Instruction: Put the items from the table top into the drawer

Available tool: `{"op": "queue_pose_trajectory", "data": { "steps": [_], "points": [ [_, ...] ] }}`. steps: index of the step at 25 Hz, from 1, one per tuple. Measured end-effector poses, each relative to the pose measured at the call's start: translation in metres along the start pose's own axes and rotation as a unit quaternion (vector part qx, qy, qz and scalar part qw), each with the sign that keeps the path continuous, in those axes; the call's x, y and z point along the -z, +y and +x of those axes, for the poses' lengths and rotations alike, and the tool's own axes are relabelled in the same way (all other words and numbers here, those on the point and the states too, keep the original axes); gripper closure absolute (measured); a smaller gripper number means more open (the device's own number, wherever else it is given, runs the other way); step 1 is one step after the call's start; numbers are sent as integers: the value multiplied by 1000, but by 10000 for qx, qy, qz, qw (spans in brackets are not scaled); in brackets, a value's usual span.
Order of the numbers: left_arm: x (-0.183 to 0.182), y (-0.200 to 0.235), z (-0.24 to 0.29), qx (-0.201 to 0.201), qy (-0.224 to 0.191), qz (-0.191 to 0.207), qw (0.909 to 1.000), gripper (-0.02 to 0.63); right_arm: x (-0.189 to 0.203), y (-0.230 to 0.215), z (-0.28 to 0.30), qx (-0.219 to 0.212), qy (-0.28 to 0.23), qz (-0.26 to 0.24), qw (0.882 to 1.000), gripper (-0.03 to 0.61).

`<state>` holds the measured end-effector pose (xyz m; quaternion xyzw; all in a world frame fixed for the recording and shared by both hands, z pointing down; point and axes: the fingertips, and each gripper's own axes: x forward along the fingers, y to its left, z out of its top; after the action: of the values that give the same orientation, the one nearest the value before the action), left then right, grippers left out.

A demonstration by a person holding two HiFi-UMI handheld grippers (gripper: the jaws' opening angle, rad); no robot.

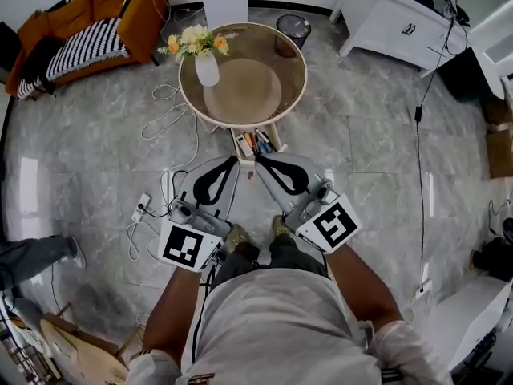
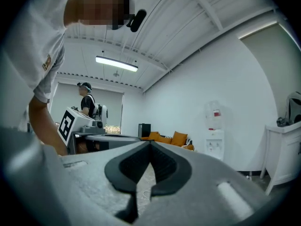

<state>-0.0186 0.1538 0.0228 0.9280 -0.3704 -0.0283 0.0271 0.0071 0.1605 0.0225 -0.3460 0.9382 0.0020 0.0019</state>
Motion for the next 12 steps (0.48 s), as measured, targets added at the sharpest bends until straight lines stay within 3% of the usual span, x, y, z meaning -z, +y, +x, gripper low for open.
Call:
{"op": "queue_pose_trajectory", "data": {
  "steps": [12],
  "points": [
    [-22, -40, 21, -307, -97, 142, 9994, 614, -26, -13, -38, -353, -220, 37, 9991, 578]
  ]
}}
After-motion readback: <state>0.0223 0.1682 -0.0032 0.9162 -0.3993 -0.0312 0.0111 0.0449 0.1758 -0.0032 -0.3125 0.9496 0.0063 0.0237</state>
